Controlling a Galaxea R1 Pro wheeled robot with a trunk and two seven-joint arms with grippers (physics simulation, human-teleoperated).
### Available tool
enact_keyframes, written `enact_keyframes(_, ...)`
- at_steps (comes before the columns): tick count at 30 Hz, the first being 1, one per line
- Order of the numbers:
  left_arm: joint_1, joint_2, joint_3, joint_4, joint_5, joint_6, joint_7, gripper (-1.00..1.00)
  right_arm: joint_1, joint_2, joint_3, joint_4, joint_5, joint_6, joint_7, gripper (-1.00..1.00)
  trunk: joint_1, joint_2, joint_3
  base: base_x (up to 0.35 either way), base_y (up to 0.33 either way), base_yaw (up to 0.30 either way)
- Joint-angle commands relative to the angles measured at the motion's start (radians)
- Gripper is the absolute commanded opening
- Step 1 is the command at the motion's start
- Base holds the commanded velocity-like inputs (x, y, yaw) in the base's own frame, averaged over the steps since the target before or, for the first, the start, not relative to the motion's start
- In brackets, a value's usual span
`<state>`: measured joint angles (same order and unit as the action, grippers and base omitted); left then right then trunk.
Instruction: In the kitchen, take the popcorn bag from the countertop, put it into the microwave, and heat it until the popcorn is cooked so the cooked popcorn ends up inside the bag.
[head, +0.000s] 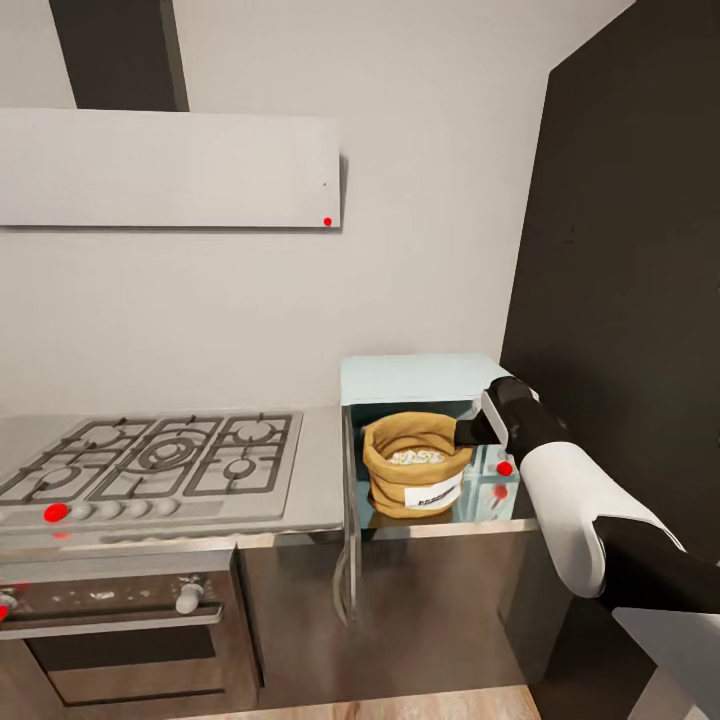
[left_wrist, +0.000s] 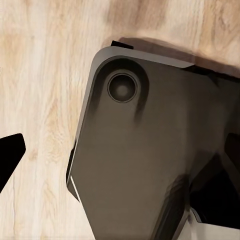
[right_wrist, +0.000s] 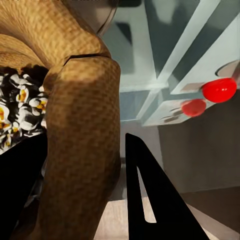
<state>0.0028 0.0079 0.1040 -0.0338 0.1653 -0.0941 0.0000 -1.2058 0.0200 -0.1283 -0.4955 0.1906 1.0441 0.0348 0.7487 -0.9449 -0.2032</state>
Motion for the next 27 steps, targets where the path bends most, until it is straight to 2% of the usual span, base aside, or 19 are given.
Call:
enact_keyframes(1,0.000,0.000,0.008,-0.001,0.000,-0.001,0.000,1.00,-0.001,0.002,-0.008,-0.002,0.008,0.003,0.004,-1.00,0.000,-0.001,-0.001,0.000,0.000,0.000)
enact_keyframes(5,0.000,0.000,0.008,-0.001,0.000,-0.001,0.000,1.00,0.000,0.000,-0.019,-0.004,0.008,0.003,0.001,-1.00,0.000,-0.001,-0.001,0.000,0.000,0.000)
enact_keyframes(8,0.000,0.000,0.007,-0.001,0.000,-0.001,0.000,1.00,0.000,0.001,-0.088,-0.007,0.009,0.003,-0.008,-1.00,0.000,-0.001,-0.001,0.000,0.000,0.000)
enact_keyframes(10,0.000,0.000,0.007,-0.001,0.000,-0.001,0.000,1.00,0.000,0.001,-0.107,-0.008,0.010,0.003,-0.012,-1.00,0.000,-0.001,-0.001,0.000,0.000,0.000)
enact_keyframes(16,0.000,0.000,0.007,-0.001,0.000,-0.001,0.000,1.00,0.000,-0.002,-0.116,-0.009,0.010,0.003,-0.033,-1.00,0.000,-0.001,-0.001,0.000,0.000,0.000)
enact_keyframes(20,0.000,0.000,0.008,-0.001,0.000,-0.001,0.000,1.00,0.000,-0.002,-0.117,-0.043,0.010,0.003,-0.082,-1.00,0.000,-0.001,-0.001,0.000,0.000,0.000)
enact_keyframes(23,0.000,0.000,0.008,-0.001,0.000,-0.001,0.000,1.00,0.000,-0.002,-0.141,-0.058,0.010,0.003,-0.094,-1.00,0.000,-0.001,-0.001,0.000,0.000,0.000)
enact_keyframes(27,0.000,0.000,0.007,-0.001,0.000,-0.001,0.000,1.00,0.000,-0.003,-0.149,-0.060,0.010,0.003,-0.103,-1.00,0.000,-0.001,-0.001,0.000,0.000,0.000)
